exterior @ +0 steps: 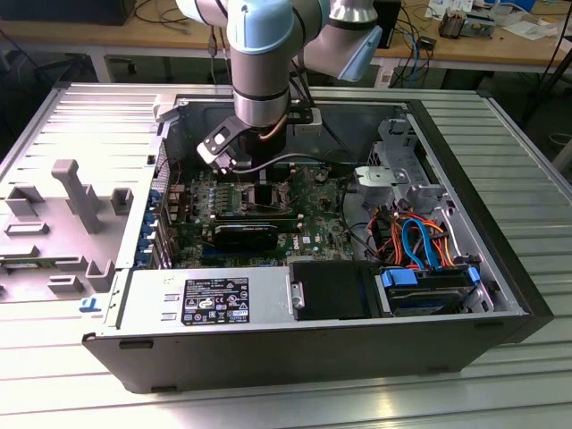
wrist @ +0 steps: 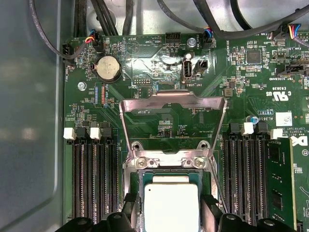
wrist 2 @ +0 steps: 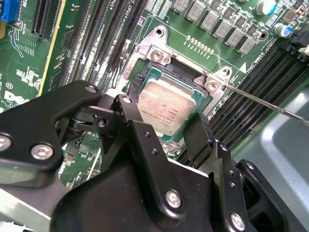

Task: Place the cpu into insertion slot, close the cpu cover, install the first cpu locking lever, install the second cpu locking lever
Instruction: 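Place the cpu into insertion slot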

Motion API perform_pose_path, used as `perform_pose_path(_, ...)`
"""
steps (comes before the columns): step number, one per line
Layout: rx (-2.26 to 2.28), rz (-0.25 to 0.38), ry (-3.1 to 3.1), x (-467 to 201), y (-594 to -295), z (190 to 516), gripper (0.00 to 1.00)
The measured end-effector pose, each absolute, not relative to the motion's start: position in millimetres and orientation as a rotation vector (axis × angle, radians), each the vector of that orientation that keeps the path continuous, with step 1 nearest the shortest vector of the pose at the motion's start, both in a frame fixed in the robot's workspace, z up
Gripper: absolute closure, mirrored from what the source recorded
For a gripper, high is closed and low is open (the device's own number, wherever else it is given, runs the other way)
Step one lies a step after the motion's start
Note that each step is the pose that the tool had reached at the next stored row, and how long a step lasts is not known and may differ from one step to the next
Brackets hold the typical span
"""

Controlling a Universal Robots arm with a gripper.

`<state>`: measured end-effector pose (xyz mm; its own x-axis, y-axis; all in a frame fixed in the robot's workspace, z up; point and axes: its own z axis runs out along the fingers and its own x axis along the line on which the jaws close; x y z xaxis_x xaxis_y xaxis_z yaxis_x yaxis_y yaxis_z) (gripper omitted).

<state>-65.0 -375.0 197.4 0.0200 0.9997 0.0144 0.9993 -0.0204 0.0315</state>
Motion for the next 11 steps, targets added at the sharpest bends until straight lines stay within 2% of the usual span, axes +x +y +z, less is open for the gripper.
perform_pose_path(6,2.233,0.048,2.189,-64.8,-375.0,197.8,0.38)
perform_pose_path(11,2.214,0.002,2.171,-64.6,-375.0,198.1,0.38)
